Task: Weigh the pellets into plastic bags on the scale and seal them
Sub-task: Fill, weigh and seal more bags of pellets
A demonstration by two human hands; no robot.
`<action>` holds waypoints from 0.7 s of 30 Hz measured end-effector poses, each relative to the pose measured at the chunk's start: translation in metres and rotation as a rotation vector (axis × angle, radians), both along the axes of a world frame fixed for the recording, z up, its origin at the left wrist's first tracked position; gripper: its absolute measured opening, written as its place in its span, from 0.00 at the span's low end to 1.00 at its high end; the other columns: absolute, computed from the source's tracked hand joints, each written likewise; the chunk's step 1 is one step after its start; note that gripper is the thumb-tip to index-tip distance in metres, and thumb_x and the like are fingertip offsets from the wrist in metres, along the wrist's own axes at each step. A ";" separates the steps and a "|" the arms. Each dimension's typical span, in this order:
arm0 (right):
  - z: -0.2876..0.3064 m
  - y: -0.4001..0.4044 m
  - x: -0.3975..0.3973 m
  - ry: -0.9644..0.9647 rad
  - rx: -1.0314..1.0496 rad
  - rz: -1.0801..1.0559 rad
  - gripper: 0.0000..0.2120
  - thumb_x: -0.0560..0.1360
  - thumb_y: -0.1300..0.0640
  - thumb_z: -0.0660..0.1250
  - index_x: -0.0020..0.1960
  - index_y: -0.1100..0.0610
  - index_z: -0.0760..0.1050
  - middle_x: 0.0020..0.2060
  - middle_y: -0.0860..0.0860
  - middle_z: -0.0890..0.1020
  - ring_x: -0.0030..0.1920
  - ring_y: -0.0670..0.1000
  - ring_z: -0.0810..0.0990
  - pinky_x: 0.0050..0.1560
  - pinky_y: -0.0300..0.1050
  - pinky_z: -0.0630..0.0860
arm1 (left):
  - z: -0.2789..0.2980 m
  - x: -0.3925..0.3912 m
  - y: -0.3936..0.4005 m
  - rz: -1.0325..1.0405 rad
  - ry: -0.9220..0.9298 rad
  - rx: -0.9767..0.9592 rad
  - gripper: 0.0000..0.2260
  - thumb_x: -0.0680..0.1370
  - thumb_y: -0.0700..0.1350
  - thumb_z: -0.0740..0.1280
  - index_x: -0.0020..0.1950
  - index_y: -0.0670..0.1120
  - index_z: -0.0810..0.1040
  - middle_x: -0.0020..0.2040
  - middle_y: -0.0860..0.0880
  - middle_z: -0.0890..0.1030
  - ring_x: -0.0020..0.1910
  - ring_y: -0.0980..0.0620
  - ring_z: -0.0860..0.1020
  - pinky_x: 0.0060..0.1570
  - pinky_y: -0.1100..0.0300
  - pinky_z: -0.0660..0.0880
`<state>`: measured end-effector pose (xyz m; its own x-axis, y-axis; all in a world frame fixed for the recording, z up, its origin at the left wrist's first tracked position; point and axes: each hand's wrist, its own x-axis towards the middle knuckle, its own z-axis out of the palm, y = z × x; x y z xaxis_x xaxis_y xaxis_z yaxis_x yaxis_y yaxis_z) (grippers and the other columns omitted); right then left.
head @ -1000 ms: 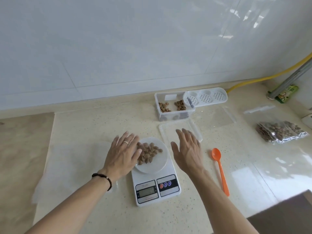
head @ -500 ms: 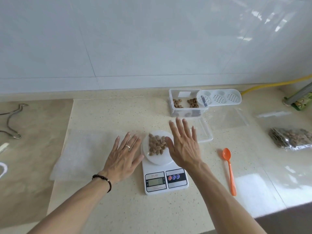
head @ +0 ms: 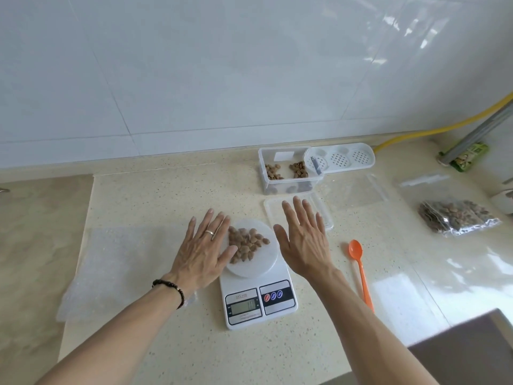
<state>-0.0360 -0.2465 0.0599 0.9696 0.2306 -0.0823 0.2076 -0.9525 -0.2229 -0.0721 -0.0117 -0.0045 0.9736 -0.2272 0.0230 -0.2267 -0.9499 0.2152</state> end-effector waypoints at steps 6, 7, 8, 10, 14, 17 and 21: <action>0.004 -0.046 -0.006 0.080 0.087 -0.400 0.25 0.82 0.45 0.53 0.76 0.55 0.61 0.74 0.56 0.67 0.74 0.58 0.62 0.70 0.55 0.62 | 0.018 0.047 -0.043 -0.083 -0.002 -0.049 0.34 0.79 0.63 0.39 0.79 0.45 0.52 0.78 0.45 0.59 0.78 0.46 0.50 0.75 0.42 0.45; 0.003 -0.053 -0.009 0.113 0.135 -0.462 0.24 0.82 0.46 0.54 0.74 0.56 0.65 0.70 0.56 0.71 0.71 0.58 0.66 0.67 0.55 0.65 | 0.020 0.055 -0.053 -0.100 0.020 -0.048 0.34 0.78 0.63 0.39 0.79 0.45 0.50 0.78 0.45 0.59 0.78 0.46 0.51 0.76 0.43 0.45; 0.000 -0.059 -0.011 0.146 0.204 -0.520 0.22 0.82 0.46 0.55 0.71 0.56 0.69 0.65 0.56 0.75 0.67 0.57 0.70 0.64 0.54 0.68 | 0.022 0.062 -0.063 -0.114 0.048 -0.051 0.34 0.77 0.63 0.39 0.79 0.46 0.50 0.77 0.44 0.60 0.78 0.46 0.52 0.76 0.43 0.45; -0.005 -0.067 -0.017 0.209 0.361 -0.620 0.15 0.79 0.46 0.57 0.54 0.52 0.78 0.51 0.52 0.81 0.50 0.55 0.79 0.53 0.54 0.76 | 0.024 0.075 -0.083 -0.131 0.117 -0.068 0.31 0.79 0.61 0.44 0.78 0.46 0.51 0.75 0.43 0.64 0.77 0.47 0.56 0.75 0.44 0.48; -0.010 -0.074 -0.023 0.374 0.637 -0.716 0.18 0.77 0.44 0.61 0.41 0.56 0.81 0.38 0.52 0.85 0.38 0.53 0.84 0.42 0.53 0.82 | 0.026 0.097 -0.114 -0.116 0.241 -0.111 0.22 0.82 0.52 0.54 0.74 0.46 0.59 0.66 0.44 0.73 0.67 0.44 0.69 0.70 0.46 0.57; -0.014 -0.070 -0.021 0.523 0.827 -0.732 0.11 0.79 0.53 0.67 0.49 0.60 0.81 0.43 0.54 0.85 0.40 0.49 0.83 0.45 0.46 0.81 | 0.029 0.114 -0.125 -0.069 0.376 -0.178 0.21 0.81 0.52 0.56 0.72 0.45 0.63 0.62 0.45 0.78 0.62 0.44 0.74 0.65 0.48 0.65; -0.012 -0.064 -0.012 0.560 0.971 -0.795 0.05 0.78 0.61 0.67 0.47 0.62 0.81 0.39 0.55 0.84 0.37 0.49 0.81 0.44 0.44 0.81 | 0.042 0.130 -0.128 0.023 0.545 -0.449 0.20 0.78 0.54 0.63 0.68 0.47 0.71 0.55 0.47 0.81 0.55 0.49 0.78 0.58 0.55 0.73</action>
<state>-0.0480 -0.3100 0.0482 0.7574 -0.1768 -0.6286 -0.6529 -0.1868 -0.7341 0.0575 -0.1394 0.0377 0.8777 -0.2892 -0.3822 0.0436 -0.7459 0.6647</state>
